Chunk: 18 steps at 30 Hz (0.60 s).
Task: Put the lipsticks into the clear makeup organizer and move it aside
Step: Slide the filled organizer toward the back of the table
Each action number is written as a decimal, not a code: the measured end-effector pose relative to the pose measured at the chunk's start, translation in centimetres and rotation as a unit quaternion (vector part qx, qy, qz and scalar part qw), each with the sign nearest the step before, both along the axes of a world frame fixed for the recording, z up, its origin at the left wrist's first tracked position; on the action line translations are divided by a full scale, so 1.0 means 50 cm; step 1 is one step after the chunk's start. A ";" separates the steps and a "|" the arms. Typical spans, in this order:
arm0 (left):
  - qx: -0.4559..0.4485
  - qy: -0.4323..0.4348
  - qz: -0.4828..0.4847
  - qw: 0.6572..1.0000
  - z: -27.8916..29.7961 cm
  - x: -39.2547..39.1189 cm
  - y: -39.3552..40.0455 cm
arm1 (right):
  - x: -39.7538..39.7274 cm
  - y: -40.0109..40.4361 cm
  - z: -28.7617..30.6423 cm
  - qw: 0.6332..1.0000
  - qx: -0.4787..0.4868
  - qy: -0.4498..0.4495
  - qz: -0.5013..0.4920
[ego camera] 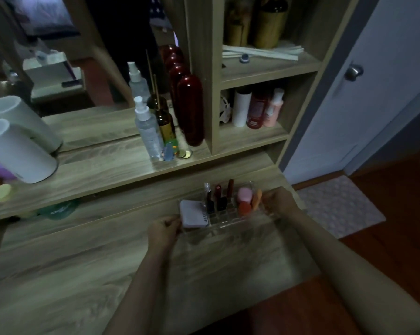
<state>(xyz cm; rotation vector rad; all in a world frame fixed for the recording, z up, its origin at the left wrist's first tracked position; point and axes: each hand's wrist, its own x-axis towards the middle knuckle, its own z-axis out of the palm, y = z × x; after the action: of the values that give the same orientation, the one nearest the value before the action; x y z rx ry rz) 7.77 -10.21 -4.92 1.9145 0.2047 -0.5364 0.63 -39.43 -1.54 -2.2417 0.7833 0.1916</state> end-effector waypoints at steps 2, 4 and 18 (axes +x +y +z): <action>0.001 -0.002 -0.009 1.000 -0.001 -0.004 -0.032 | -0.007 -0.031 -0.004 0.999 0.012 0.015 -0.045; 0.006 -0.006 -0.016 1.000 0.000 -0.008 -0.061 | -0.015 -0.057 -0.004 0.999 0.001 0.011 -0.045; 0.014 -0.003 -0.027 1.000 0.026 -0.050 -0.165 | -0.032 -0.160 -0.013 0.999 -0.027 -0.028 -0.032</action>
<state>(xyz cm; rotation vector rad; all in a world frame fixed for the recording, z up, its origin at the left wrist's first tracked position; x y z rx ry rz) 5.26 -18.47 -3.60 1.9541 0.1568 -0.5666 -0.99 -47.44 -2.18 -2.2595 0.8378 0.0782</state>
